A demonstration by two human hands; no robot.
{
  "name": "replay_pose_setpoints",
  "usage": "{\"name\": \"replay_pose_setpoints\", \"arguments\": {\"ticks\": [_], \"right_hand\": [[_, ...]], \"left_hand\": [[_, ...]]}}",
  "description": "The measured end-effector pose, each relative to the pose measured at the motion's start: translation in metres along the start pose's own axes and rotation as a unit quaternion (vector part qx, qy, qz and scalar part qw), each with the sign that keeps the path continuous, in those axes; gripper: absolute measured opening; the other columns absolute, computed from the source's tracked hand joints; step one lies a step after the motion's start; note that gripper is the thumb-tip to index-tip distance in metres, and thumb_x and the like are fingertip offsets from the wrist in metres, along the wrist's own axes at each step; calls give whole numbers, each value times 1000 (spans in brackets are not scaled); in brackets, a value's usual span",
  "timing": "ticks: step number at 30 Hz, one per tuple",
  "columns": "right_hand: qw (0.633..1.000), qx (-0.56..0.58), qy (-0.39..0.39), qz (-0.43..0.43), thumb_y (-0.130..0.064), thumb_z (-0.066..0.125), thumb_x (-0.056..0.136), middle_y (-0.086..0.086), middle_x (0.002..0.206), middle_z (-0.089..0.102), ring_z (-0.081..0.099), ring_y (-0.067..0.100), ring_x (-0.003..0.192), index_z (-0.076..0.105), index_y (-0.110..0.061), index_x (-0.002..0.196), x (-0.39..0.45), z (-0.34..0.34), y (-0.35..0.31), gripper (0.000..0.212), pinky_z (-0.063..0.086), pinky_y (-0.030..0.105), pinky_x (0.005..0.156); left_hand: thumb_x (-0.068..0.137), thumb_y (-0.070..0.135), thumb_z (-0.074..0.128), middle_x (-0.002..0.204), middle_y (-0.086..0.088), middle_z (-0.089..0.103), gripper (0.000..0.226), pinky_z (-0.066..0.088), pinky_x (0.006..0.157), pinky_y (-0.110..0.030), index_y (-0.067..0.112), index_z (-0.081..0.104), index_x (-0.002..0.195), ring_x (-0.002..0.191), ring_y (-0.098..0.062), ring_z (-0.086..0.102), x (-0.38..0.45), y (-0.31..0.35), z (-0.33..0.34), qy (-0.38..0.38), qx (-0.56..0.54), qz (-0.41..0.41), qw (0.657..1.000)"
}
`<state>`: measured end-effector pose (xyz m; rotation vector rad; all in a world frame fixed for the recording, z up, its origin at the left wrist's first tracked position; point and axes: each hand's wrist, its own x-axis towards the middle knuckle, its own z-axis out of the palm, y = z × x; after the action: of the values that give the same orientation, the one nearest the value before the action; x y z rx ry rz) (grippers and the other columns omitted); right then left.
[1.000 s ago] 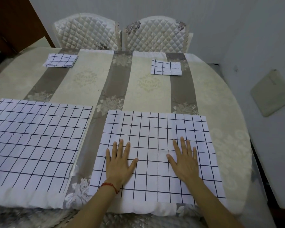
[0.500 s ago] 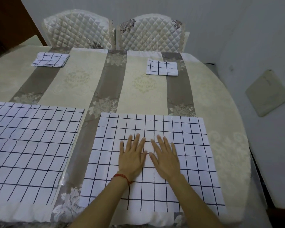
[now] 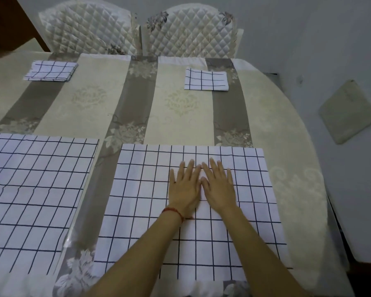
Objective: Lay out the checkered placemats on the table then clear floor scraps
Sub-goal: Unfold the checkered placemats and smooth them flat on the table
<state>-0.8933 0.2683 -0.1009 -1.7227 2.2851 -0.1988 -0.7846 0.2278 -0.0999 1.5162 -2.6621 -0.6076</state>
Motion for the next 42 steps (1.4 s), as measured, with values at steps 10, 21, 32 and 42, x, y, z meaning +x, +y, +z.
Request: {"name": "replay_pose_setpoints", "arguments": {"ticks": [10,21,32,42], "right_hand": [[982,15,100,157,-52,5,86,6,156,18,11,21,145,24,-16,145,-34,-19,75,72,2,44,117],[994,14,39,101,-63,-9,83,-2,157,6,4,16,146,14,-28,146,-74,8,34,76,-5,37,116],[955,132,116,241,-35,34,97,0,158,7,5,16,145,19,-19,146,-148,-74,65,53,5,37,118],[861,268,162,402,-23,44,96,10,145,41,40,25,130,40,-10,137,-339,-96,131,44,30,35,111]], "left_hand": [[92,43,15,156,-9,17,60,5,113,-57,17,20,145,145,-31,10,-18,-65,-18,101,5,-154,983],[84,56,-2,151,9,-10,66,-14,115,-44,30,-4,144,141,-12,-13,-61,-45,11,17,41,-41,998],[97,40,27,156,-4,16,52,12,118,-43,20,22,145,145,-25,10,-68,1,-28,-35,-44,64,996],[95,34,39,124,-7,58,36,43,94,-33,14,58,119,115,-24,52,-121,143,-20,-152,-82,254,952]]}}
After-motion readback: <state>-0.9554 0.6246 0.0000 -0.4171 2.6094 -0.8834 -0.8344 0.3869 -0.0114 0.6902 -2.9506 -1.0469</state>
